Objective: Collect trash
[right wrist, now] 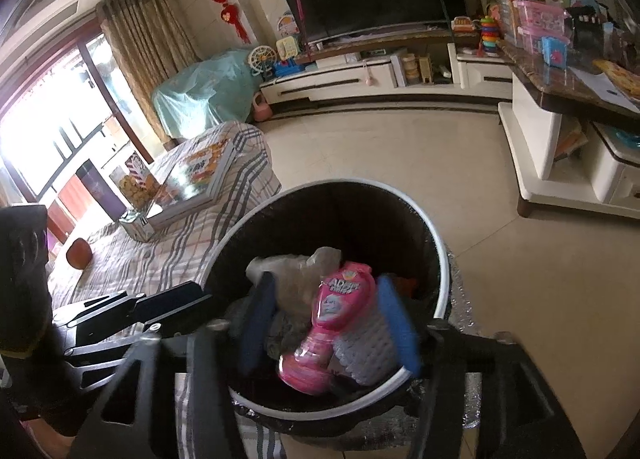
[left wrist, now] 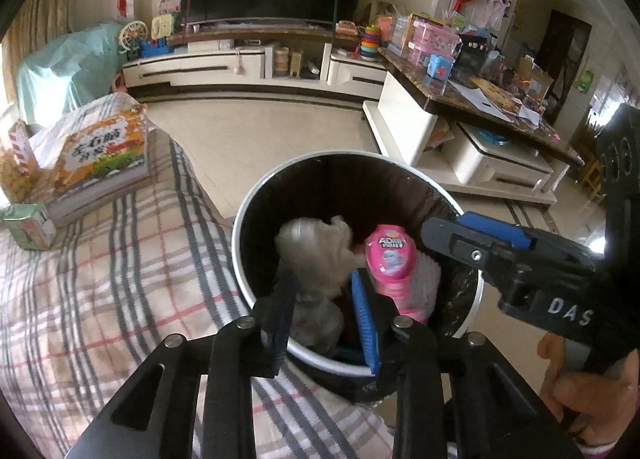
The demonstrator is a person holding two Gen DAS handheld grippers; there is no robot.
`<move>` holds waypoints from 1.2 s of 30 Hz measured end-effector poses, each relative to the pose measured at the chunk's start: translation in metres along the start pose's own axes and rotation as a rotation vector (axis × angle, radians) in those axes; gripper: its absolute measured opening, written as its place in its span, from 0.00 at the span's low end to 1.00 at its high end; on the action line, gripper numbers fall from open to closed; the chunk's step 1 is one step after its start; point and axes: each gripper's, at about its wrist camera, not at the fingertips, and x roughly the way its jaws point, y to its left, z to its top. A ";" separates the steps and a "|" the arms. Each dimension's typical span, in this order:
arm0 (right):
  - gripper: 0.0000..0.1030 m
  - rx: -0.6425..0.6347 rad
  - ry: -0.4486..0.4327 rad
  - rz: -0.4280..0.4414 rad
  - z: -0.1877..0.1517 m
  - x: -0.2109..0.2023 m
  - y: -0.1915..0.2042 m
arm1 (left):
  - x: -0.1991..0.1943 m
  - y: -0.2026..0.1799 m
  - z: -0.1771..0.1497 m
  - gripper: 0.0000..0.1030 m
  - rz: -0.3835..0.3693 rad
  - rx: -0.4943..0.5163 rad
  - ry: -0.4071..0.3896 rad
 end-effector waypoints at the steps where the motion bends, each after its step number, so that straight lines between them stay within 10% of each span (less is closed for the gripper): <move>1: 0.63 0.003 -0.006 0.002 0.000 -0.003 0.000 | -0.003 0.001 -0.003 0.34 0.002 0.001 -0.004; 15: 0.85 0.056 -0.124 0.028 -0.037 -0.062 0.023 | -0.095 0.027 -0.099 0.68 0.032 -0.140 -0.138; 31: 0.88 -0.043 -0.158 0.037 -0.096 -0.086 0.083 | -0.179 0.043 -0.182 0.75 0.118 -0.204 -0.272; 36: 1.00 -0.115 -0.349 -0.038 -0.096 -0.132 0.106 | -0.223 0.036 -0.205 0.99 0.220 -0.206 -0.447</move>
